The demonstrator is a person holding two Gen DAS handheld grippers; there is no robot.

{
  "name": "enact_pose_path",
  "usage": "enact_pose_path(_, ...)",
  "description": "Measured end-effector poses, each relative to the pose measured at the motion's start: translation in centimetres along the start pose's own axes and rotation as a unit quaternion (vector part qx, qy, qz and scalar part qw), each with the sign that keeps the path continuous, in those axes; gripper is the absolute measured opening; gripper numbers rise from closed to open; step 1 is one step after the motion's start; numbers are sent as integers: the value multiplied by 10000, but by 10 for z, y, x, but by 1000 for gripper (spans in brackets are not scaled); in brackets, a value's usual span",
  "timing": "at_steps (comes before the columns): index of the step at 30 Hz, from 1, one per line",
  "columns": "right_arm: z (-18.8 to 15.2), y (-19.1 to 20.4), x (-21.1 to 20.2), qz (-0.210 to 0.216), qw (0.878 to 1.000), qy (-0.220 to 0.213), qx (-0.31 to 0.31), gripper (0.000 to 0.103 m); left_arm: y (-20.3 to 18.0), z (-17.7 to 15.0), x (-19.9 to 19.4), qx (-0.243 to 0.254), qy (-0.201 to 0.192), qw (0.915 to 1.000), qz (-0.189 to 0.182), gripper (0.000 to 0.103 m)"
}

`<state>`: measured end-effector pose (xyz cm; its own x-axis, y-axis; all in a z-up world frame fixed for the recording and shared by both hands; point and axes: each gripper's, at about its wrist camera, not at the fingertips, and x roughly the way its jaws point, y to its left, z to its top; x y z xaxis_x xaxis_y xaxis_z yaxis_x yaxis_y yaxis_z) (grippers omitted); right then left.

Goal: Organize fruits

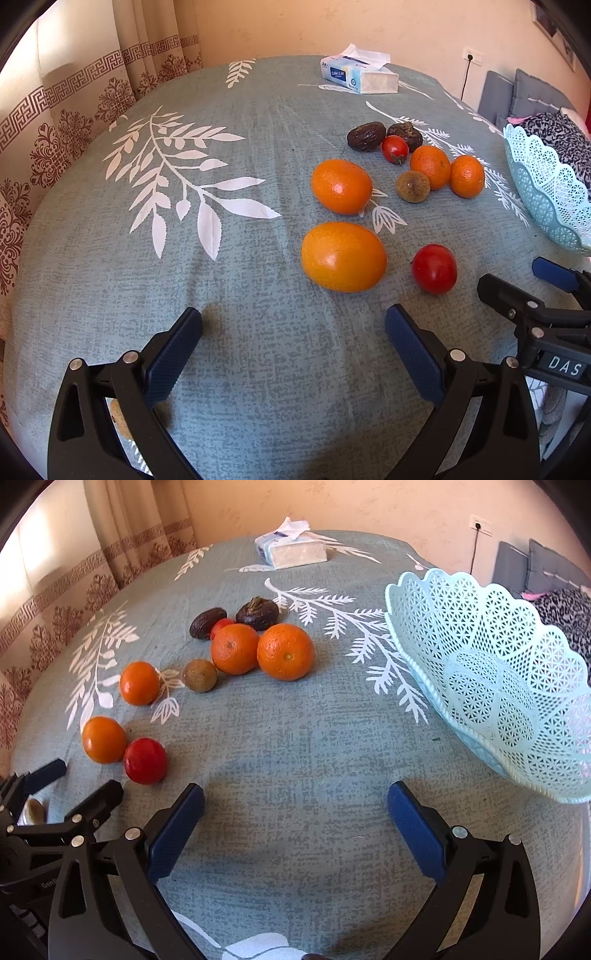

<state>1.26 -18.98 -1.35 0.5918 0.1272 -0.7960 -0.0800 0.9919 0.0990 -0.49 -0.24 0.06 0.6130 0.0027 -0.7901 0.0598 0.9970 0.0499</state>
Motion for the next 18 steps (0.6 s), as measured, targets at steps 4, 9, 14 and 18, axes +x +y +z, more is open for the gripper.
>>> enact_pose_path(4,0,0,1,28,10000,36,-49,101,0,0,1,9,28,10000,4,98)
enact_pose_path(9,1,0,3,11,9999,91,-138,101,0,1,1,8,33,10000,6,98)
enact_pose_path(14,1,2,3,8,9996,156,-226,101,0,1,1,6,23,10000,0,98)
enact_pose_path(18,1,2,3,8,9996,159,-235,101,0,0,-1,14,-27,10000,-57,98)
